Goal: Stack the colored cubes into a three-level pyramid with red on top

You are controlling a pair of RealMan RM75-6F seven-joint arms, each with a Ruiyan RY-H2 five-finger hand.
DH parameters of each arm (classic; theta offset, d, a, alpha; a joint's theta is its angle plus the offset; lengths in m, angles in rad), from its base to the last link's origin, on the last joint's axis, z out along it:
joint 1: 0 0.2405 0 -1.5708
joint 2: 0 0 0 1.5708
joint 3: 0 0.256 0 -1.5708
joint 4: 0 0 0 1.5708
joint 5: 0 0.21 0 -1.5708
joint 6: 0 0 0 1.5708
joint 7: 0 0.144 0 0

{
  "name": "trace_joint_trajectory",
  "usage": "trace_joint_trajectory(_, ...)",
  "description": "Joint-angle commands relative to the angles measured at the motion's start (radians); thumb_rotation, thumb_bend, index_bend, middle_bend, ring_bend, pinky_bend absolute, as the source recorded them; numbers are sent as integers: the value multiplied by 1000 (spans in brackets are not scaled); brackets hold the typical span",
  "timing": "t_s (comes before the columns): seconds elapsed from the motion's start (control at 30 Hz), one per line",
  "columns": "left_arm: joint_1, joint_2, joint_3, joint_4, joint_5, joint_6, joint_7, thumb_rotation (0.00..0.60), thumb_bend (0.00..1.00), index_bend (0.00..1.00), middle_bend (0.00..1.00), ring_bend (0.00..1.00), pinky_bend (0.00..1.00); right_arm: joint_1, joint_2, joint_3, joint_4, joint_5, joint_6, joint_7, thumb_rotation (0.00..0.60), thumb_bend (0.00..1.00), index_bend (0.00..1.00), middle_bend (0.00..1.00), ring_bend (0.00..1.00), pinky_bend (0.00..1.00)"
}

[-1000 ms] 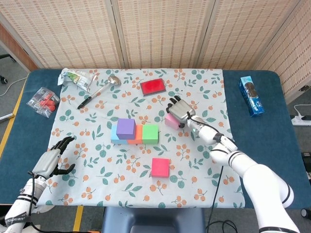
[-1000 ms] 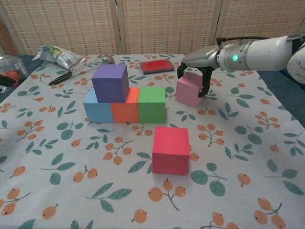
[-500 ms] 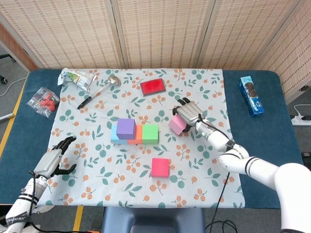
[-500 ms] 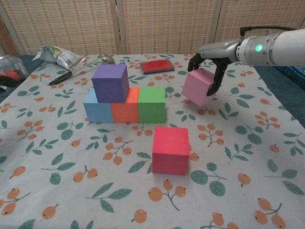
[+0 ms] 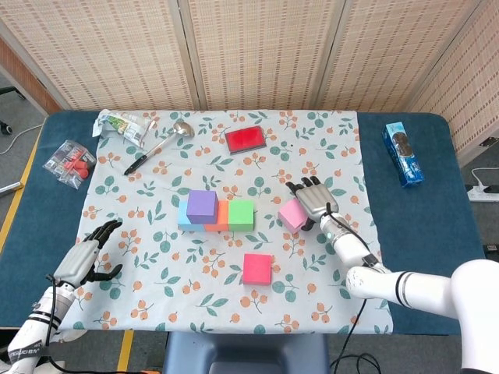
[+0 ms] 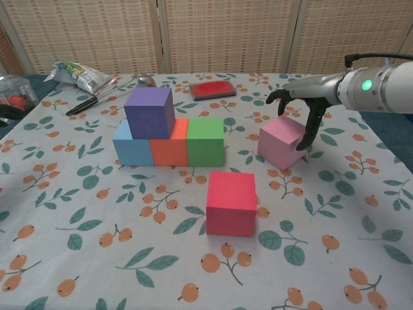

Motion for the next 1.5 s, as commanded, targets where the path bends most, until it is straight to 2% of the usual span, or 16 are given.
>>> trace_joint_trajectory(0.03, 2, 2, 1, -6, 1, 4, 4, 600, 364, 0, 0, 0, 133, -54, 66, 0, -39, -210, -17, 113, 600, 23, 0, 127, 0, 0)
trace_joint_trajectory(0.1, 4, 3, 2, -13, 1, 8, 9, 600, 364, 0, 0, 0, 133, -80, 86, 3, -27, -313, -33, 174, 600, 10, 10, 119, 0, 0)
trace_joint_trajectory(0.27, 8, 6, 2, -34, -2, 17, 27, 600, 364, 0, 0, 0, 132, -113, 102, 3, 46, -550, -68, 326, 600, 0, 140, 117, 0, 0)
trace_joint_trajectory(0.47, 12, 18, 4, -59, -15, 22, 48, 600, 363, 0, 0, 0, 126, -118, 95, -28, 155, -789, -91, 500, 600, 0, 151, 118, 0, 0)
trace_joint_trajectory(0.73, 14, 24, 1, -71, -32, 24, 59, 600, 366, 0, 0, 0, 126, -110, 45, -100, 315, -1033, -32, 714, 600, 0, 184, 118, 0, 0)
trace_joint_trajectory(0.97, 8, 22, -4, -68, -43, 14, 55, 600, 364, 0, 0, 0, 126, -89, -30, -144, 460, -1150, 35, 829, 600, 0, 208, 118, 0, 0)
trace_joint_trajectory(1.27, 7, 22, -11, -53, -48, 7, 39, 600, 364, 0, 0, 0, 127, -65, -103, -172, 583, -1207, 73, 915, 600, 0, 217, 118, 0, 0)
trace_joint_trajectory(1.4, 8, 19, -11, -46, -47, 5, 29, 600, 364, 0, 0, 0, 126, -60, -121, -177, 621, -1213, 76, 923, 600, 0, 282, 118, 0, 0)
trace_joint_trajectory(1.5, 8, 17, -11, -42, -44, 3, 24, 600, 364, 0, 0, 0, 126, -60, -132, -171, 642, -1204, 78, 921, 600, 0, 395, 118, 0, 0)
